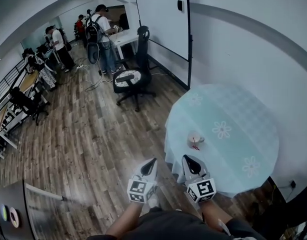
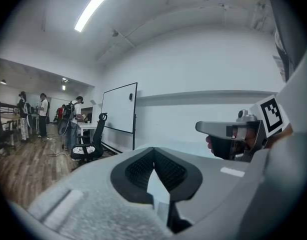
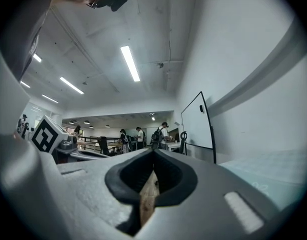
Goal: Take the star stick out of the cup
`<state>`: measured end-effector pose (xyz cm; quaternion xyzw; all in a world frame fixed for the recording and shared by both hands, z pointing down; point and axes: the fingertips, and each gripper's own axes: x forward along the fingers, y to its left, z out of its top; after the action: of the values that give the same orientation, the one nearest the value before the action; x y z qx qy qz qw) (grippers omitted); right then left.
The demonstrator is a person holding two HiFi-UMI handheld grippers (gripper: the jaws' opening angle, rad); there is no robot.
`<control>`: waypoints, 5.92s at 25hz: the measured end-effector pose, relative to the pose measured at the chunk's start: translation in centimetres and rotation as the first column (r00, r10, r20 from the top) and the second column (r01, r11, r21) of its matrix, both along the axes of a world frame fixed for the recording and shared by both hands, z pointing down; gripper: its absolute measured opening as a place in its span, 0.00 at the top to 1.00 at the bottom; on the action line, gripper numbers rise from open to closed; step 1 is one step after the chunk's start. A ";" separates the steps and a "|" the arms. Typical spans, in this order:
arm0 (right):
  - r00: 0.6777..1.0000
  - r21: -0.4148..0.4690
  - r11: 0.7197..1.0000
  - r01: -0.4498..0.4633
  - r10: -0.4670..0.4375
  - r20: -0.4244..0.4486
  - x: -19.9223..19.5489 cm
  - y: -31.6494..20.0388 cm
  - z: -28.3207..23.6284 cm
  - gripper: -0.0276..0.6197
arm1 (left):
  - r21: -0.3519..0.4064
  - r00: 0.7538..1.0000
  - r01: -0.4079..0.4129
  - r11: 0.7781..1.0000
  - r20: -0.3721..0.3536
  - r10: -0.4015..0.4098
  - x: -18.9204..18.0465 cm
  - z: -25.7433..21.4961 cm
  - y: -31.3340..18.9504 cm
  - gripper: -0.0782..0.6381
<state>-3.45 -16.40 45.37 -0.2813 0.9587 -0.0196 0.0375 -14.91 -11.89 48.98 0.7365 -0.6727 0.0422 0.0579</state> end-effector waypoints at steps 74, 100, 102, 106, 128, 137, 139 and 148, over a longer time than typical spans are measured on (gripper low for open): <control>0.816 -0.202 0.817 -0.540 0.451 -0.361 2.4 -17.2 23.6 0.89 | -0.267 0.911 -0.411 0.871 -0.085 0.404 0.3 18.8 -20.9 0.88; 0.822 -0.195 0.820 -0.539 0.461 -0.335 0.5 -23.6 24.0 0.82 | -0.305 0.927 -0.373 0.877 -0.087 0.364 -0.7 19.9 -23.3 0.88; 0.818 -0.193 0.818 -0.542 0.462 -0.342 0.5 -23.8 24.1 0.82 | -0.306 0.928 -0.372 0.876 -0.089 0.363 -0.7 19.9 -23.3 0.88; 0.798 -0.175 0.805 -0.566 0.482 -0.363 0.7 -23.7 24.1 0.91 | -0.306 0.928 -0.373 0.876 -0.100 0.360 -0.6 19.8 -22.9 0.88; 0.778 -0.113 0.794 -0.598 0.541 -0.318 1.4 -20.6 16.5 0.92 | -0.218 0.914 -0.405 0.888 -0.102 0.392 -0.2 14.5 -21.8 0.88; 0.798 -0.030 0.813 -0.582 0.563 -0.218 2.0 -19.2 8.1 0.92 | -0.113 0.916 -0.400 0.910 -0.090 0.391 0.3 8.0 -23.3 0.88; 0.804 -0.003 0.820 -0.572 0.560 -0.197 1.9 -19.4 6.3 0.92 | -0.082 0.914 -0.404 0.911 -0.068 0.400 0.4 6.4 -23.9 0.88; 0.810 0.082 0.819 -0.568 0.574 -0.119 1.6 -20.2 0.8 0.92 | 0.008 0.903 -0.428 0.904 -0.024 0.428 0.9 1.5 -25.7 0.88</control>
<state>-1.85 -36.56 46.18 -0.5560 0.8303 0.0327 -0.0190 -14.00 -37.55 50.46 0.8667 -0.4939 0.0439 0.0546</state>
